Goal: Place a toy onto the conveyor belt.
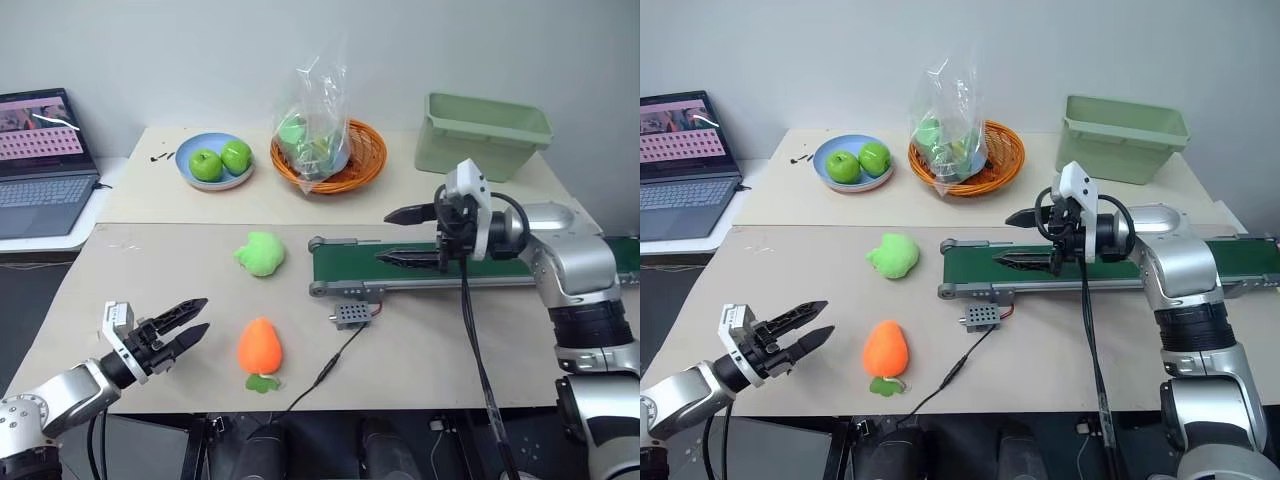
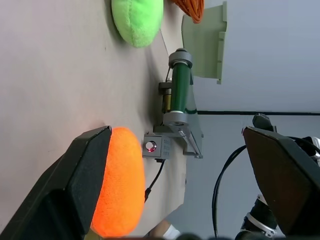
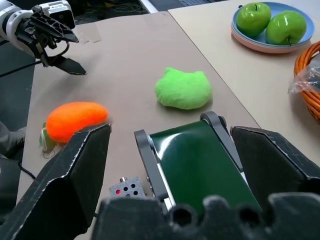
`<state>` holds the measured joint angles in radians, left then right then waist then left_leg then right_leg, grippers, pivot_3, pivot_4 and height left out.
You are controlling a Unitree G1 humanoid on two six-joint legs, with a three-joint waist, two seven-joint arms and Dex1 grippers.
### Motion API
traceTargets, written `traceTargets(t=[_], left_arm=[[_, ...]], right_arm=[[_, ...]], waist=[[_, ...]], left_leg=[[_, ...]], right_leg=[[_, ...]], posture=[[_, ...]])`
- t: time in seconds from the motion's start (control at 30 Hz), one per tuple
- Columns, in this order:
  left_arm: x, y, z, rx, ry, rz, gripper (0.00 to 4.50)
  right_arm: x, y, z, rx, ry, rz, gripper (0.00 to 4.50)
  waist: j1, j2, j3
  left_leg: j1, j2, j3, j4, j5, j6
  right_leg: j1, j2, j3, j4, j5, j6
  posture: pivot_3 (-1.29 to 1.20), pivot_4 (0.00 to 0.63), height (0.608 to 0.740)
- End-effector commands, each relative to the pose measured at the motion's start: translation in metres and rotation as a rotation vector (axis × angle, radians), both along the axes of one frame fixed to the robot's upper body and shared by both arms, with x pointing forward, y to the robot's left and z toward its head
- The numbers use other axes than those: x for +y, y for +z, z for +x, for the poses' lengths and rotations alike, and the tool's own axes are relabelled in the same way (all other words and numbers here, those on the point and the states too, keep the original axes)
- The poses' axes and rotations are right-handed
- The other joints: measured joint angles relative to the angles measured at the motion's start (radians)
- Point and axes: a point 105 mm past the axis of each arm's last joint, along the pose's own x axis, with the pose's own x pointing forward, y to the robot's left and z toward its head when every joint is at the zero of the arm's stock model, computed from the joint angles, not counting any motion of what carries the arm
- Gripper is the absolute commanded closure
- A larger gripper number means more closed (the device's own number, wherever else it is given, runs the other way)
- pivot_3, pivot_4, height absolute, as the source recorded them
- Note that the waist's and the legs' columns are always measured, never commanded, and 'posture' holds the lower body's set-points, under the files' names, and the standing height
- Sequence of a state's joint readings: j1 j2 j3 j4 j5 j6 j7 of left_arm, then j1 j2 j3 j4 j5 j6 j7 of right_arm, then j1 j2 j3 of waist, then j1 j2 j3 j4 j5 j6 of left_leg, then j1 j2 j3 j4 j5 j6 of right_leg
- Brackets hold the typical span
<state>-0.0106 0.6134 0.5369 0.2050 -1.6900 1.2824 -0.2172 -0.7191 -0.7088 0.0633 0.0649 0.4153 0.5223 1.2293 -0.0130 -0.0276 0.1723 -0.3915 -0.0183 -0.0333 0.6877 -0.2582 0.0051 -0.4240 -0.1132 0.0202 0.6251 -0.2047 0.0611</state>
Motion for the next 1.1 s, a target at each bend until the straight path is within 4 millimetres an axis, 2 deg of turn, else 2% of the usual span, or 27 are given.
traceTargets(t=[0.03,0.17,0.47,0.77,0.93,0.97,1.0,1.07,1.1], left_arm=[[-0.017,-0.004,0.001,0.014,-0.061,-0.016,0.02],[-0.026,-0.016,-0.001,0.065,-0.122,0.043,0.02],[-0.024,-0.025,0.005,0.097,-0.183,0.152,0.02],[-0.050,-0.036,-0.009,0.121,-0.317,0.157,0.02],[-0.055,-0.042,-0.013,0.121,-0.347,0.188,0.02],[-0.058,-0.042,-0.016,0.114,-0.374,0.188,0.44],[-0.061,-0.042,-0.019,0.109,-0.393,0.187,0.60],[-0.063,-0.046,-0.022,0.114,-0.406,0.203,1.31],[-0.063,-0.047,-0.023,0.115,-0.404,0.204,1.43]], right_arm=[[-0.004,0.017,-0.004,-0.076,-0.011,0.013,0.00],[-0.008,0.014,-0.006,-0.076,-0.032,0.006,0.00],[-0.013,0.011,-0.010,-0.077,-0.070,0.011,0.00],[-0.014,0.010,-0.010,-0.080,-0.087,0.012,0.00],[-0.014,0.010,-0.010,-0.081,-0.089,0.010,0.00],[-0.014,0.010,-0.010,-0.079,-0.087,0.011,0.00],[-0.013,0.011,-0.010,-0.079,-0.084,0.013,0.00],[-0.013,0.012,-0.010,-0.081,-0.084,0.015,0.00],[-0.013,0.012,-0.010,-0.083,-0.085,0.015,0.00]], waist=[[0.000,0.000,0.000],[0.000,0.000,0.000],[-0.001,0.000,0.000],[-0.001,0.000,0.000],[-0.001,0.000,0.000],[-0.001,0.000,0.000],[-0.001,0.000,0.000],[-0.002,0.000,0.000],[-0.001,0.000,0.000]], left_leg=[[0.000,0.000,0.000,0.000,0.000,0.000],[0.000,0.000,0.000,0.000,0.000,0.000],[0.001,0.000,0.001,-0.001,0.000,0.000],[0.001,0.000,0.001,-0.002,0.000,0.000],[0.001,0.000,0.001,-0.002,0.000,0.000],[0.001,0.000,0.001,-0.002,0.000,0.000],[0.001,0.000,0.001,-0.002,0.000,0.000],[0.001,0.000,0.002,-0.003,0.000,0.000],[0.001,0.000,0.002,-0.003,0.000,0.000]], right_leg=[[0.000,0.000,0.000,0.000,0.000,0.000],[0.000,0.000,0.000,0.000,0.000,0.000],[0.000,0.000,0.000,0.000,0.000,-0.001],[0.000,0.000,0.000,-0.001,0.000,-0.001],[0.000,0.000,0.000,-0.001,0.000,-0.001],[0.000,0.000,0.000,-0.001,0.000,-0.001],[0.000,0.000,0.000,-0.001,0.000,-0.001],[0.000,0.000,0.001,-0.001,0.000,-0.001],[0.000,0.000,0.001,-0.001,0.000,-0.001]], posture=[[0.00,0.150,0.740],[0.00,0.150,0.740],[0.00,0.150,0.740],[0.00,0.150,0.740],[0.00,0.150,0.740],[0.00,0.150,0.740],[0.00,0.150,0.740],[0.00,0.150,0.740],[0.00,0.150,0.740]])
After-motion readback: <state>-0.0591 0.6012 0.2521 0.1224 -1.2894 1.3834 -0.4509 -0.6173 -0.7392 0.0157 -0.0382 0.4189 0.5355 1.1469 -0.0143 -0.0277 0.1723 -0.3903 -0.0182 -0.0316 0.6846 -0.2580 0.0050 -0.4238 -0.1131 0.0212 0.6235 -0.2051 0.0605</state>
